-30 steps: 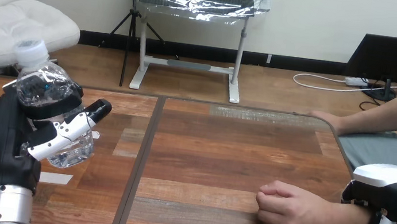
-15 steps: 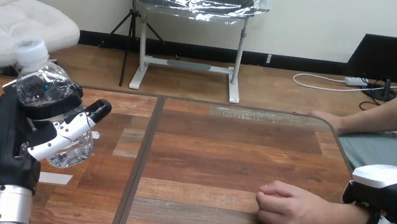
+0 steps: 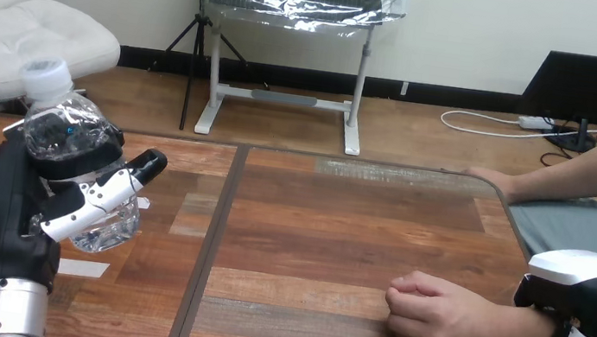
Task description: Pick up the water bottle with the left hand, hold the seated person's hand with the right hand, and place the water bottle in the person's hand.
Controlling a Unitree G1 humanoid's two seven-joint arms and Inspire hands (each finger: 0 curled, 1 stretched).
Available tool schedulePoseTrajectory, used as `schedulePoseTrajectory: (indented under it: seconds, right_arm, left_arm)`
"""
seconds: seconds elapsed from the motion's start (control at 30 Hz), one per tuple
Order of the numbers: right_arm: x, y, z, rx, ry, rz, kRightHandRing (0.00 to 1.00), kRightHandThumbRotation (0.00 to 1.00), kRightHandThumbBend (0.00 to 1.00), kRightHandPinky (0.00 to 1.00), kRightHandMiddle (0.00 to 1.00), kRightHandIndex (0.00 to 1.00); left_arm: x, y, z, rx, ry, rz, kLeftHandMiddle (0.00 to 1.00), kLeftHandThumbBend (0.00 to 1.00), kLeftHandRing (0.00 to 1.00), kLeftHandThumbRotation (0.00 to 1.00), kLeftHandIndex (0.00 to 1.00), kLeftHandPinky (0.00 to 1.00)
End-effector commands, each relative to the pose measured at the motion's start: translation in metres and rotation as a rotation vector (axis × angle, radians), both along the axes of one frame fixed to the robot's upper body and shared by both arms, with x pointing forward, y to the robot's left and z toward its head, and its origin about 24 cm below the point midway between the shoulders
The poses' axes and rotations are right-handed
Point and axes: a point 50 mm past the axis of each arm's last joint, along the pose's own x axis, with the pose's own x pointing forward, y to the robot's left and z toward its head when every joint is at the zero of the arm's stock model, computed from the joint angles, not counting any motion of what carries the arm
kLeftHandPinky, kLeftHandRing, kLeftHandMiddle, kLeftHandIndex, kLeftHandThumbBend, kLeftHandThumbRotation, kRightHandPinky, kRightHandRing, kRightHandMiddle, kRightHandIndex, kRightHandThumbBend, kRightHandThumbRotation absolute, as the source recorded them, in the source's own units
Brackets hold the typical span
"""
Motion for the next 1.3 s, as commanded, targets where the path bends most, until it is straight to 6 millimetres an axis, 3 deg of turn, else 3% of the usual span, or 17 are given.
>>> schedulePoseTrajectory:
  seconds: [0.0, 0.4, 0.6, 0.93, 1.27]
  right_arm:
    - [-0.009, -0.001, -0.026, 0.012, 0.07, -0.043, 0.39, 0.18, 0.84, 0.27, 0.49, 0.53]
    - [-0.009, -0.001, -0.023, 0.073, 0.045, -0.05, 0.34, 0.05, 0.81, 0.24, 0.45, 0.48]
    - [-0.009, -0.001, -0.02, 0.104, 0.038, -0.062, 0.26, 0.01, 0.81, 0.17, 0.35, 0.39]
    - [-0.009, -0.002, -0.016, 0.149, 0.014, -0.071, 0.2, 0.0, 0.81, 0.13, 0.28, 0.31]
    - [-0.008, -0.003, -0.011, 0.177, -0.009, -0.083, 0.21, 0.0, 0.81, 0.14, 0.29, 0.28]
  left_arm:
    - [0.011, -0.007, 0.024, -0.009, -0.124, -0.03, 0.28, 0.51, 0.22, 0.0, 0.37, 0.17]
    - [0.012, -0.007, 0.024, 0.011, -0.12, -0.024, 0.29, 0.51, 0.23, 0.0, 0.37, 0.17]
    - [0.012, -0.008, 0.025, 0.011, -0.122, -0.025, 0.29, 0.5, 0.23, 0.0, 0.37, 0.18]
    - [0.013, -0.008, 0.025, 0.009, -0.125, -0.026, 0.28, 0.5, 0.23, 0.0, 0.37, 0.18]
    - [0.013, -0.007, 0.025, 0.008, -0.123, -0.025, 0.28, 0.51, 0.22, 0.0, 0.37, 0.17]
